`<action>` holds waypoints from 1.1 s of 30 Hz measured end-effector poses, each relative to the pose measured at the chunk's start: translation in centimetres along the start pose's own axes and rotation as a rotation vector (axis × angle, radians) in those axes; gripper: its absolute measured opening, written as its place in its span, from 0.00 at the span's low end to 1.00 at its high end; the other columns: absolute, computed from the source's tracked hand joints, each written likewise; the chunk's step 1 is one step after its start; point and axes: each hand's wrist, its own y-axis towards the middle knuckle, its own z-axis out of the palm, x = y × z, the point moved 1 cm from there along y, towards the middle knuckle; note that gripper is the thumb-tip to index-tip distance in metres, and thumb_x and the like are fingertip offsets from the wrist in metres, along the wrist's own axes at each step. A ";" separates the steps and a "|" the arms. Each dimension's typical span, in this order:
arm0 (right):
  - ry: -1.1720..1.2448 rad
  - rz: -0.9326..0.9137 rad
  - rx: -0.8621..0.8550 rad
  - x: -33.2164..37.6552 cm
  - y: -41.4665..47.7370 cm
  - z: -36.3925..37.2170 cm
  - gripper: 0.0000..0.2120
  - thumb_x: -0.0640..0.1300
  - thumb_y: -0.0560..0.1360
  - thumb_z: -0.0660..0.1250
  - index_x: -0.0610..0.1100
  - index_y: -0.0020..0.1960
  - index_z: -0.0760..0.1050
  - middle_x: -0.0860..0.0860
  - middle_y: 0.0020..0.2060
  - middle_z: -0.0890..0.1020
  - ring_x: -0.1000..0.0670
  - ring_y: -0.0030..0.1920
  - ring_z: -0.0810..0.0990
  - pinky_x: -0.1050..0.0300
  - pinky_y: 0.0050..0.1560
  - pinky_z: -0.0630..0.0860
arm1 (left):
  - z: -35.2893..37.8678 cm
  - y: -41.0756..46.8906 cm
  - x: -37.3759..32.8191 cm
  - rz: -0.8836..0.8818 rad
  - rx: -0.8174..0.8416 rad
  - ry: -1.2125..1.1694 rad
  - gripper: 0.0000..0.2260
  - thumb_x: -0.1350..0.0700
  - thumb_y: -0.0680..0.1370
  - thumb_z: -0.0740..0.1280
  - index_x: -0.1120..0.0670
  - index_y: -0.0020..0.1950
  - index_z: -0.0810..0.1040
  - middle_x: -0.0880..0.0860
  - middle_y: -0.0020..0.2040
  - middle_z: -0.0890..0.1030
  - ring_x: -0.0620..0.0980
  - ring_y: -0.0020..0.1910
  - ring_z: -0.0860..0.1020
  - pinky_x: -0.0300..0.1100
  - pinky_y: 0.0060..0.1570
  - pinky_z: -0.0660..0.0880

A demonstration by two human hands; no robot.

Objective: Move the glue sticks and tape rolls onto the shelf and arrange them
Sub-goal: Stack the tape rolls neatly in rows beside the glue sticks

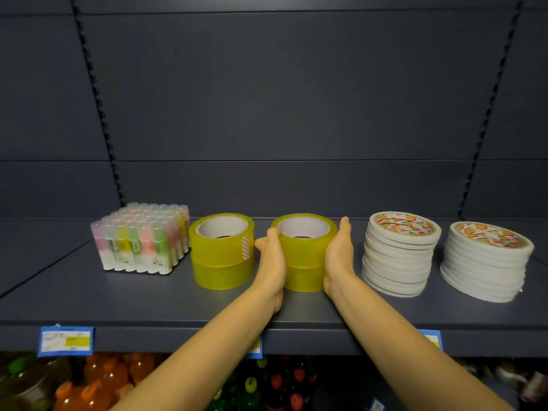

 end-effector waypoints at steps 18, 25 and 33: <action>-0.368 -0.652 0.701 1.2 -11.2 1.8 0.16 0.43 0.81 0.57 0.52 0.68 0.65 0.59 0.65 0.70 0.66 0.60 0.69 0.83 0.53 0.62 | -12.7 -3.7 -6.6 0.500 -0.023 0.325 0.07 0.58 0.79 0.60 0.53 0.55 0.75 0.49 0.55 0.77 0.45 0.54 0.73 0.36 0.54 0.70; -0.235 -0.172 0.520 -1.7 -8.1 7.6 0.25 0.58 0.80 0.50 0.48 0.73 0.64 0.52 0.69 0.71 0.52 0.68 0.69 0.53 0.72 0.61 | -13.1 2.0 -5.9 0.078 0.169 0.079 0.21 0.41 0.80 0.53 0.53 0.59 0.77 0.53 0.55 0.82 0.47 0.53 0.81 0.42 0.51 0.77; -0.050 -0.038 0.323 -2.9 -7.5 9.8 0.24 0.63 0.78 0.52 0.49 0.54 0.80 0.49 0.46 0.85 0.48 0.50 0.82 0.51 0.48 0.79 | -12.7 2.8 -4.5 -0.012 0.184 0.064 0.19 0.44 0.79 0.56 0.53 0.63 0.75 0.55 0.59 0.80 0.55 0.58 0.78 0.55 0.62 0.72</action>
